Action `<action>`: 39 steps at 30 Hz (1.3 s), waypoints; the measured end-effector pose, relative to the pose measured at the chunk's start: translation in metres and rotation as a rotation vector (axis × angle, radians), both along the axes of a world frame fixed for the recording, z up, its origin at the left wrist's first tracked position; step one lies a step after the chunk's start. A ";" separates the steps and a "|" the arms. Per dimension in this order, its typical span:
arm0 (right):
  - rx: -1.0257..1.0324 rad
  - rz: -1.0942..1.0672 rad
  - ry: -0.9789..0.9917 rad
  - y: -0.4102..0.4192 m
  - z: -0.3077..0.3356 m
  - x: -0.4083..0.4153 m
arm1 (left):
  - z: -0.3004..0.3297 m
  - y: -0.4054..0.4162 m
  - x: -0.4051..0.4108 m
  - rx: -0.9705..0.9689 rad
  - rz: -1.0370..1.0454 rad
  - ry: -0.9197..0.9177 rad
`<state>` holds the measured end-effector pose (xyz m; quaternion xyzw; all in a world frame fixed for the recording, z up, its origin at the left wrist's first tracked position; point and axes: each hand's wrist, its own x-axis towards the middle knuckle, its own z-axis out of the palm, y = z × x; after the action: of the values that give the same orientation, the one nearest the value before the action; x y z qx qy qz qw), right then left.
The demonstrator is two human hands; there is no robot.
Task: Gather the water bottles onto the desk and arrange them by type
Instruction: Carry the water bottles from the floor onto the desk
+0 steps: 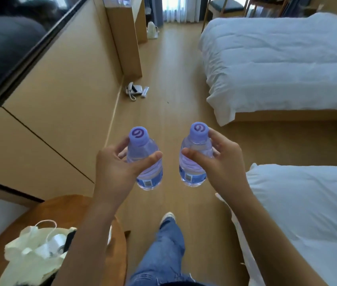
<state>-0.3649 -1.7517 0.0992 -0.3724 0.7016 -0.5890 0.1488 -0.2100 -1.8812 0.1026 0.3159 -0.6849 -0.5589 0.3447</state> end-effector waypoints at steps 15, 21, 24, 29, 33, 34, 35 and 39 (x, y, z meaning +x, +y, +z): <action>-0.051 0.023 -0.138 -0.296 0.009 -0.289 | 0.012 -0.300 -0.286 -0.049 0.037 0.010; -0.047 0.082 -0.119 -0.424 0.004 -0.439 | 0.001 -0.418 -0.433 -0.016 0.050 -0.017; -0.050 0.085 -0.055 -0.484 0.010 -0.502 | 0.008 -0.471 -0.494 -0.019 0.115 0.008; -0.027 0.111 -0.072 -0.582 0.009 -0.591 | 0.016 -0.562 -0.569 -0.002 0.190 0.047; -0.031 0.137 -0.055 -0.676 0.003 -0.653 | 0.008 -0.653 -0.633 -0.011 0.190 0.054; -0.034 0.137 -0.055 -0.702 0.001 -0.669 | 0.005 -0.678 -0.649 -0.015 0.191 0.053; -0.036 0.136 -0.053 -0.729 0.000 -0.683 | 0.003 -0.703 -0.666 -0.014 0.195 0.057; -0.020 0.136 -0.012 -0.837 0.004 -0.743 | 0.004 -0.809 -0.728 -0.021 0.197 0.076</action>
<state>-1.1076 -2.5884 0.1036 -0.4174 0.6679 -0.5865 0.1889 -0.9384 -2.6898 0.1069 0.3568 -0.6426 -0.5267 0.4270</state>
